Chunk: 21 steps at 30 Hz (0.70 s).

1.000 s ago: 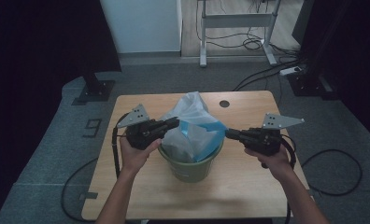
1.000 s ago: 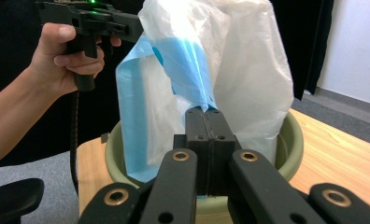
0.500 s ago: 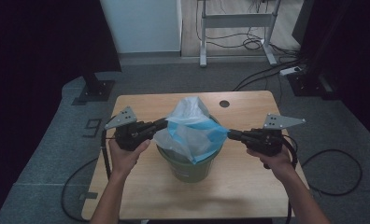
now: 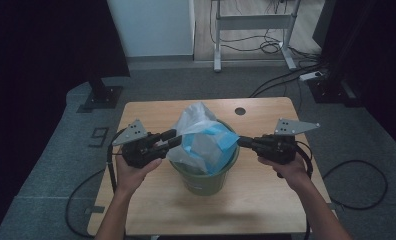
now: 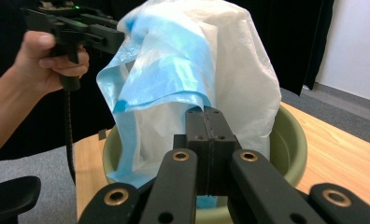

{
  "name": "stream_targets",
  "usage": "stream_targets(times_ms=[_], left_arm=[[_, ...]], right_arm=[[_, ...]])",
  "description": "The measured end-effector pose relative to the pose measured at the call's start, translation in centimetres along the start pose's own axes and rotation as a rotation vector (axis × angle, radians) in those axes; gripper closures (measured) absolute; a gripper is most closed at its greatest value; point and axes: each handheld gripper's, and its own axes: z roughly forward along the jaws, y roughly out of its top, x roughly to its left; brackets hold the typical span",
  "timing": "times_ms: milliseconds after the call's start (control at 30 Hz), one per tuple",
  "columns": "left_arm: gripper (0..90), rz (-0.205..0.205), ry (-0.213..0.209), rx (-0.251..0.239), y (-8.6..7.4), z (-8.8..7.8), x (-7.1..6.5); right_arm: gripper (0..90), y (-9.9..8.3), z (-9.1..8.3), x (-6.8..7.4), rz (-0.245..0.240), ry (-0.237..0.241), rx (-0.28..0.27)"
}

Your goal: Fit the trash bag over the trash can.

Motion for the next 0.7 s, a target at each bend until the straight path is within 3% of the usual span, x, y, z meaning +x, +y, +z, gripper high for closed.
stream_targets(times_ms=[67,167,267,367,467,600,700], left_arm=[[50.6,0.011,0.014,0.0,0.4,0.0,-0.5],[38.6,0.012,-0.013,0.022,0.9,0.3,-0.9],[34.5,0.021,0.0,0.039,1.3,0.7,-1.2],[35.8,0.027,0.012,0.052,1.7,1.4,-1.1],[48.9,0.028,0.02,0.061,2.0,2.2,-0.9],[84.0,0.018,0.0,0.079,2.3,3.0,-0.5],[90.0,-0.012,-0.001,0.058,2.4,2.9,0.1]], right_arm=[[89.2,0.2,0.3,0.1,-0.004,0.001,0.004],[89.2,0.5,0.7,0.2,-0.007,0.0,0.011],[89.2,0.5,1.0,0.3,-0.007,0.003,0.015],[89.2,0.5,1.1,0.3,-0.008,0.008,0.02],[89.2,0.5,1.2,0.3,-0.01,0.013,0.022],[89.2,0.5,1.3,0.3,-0.014,0.015,0.027],[89.2,0.3,1.0,0.2,-0.011,0.012,0.025]])
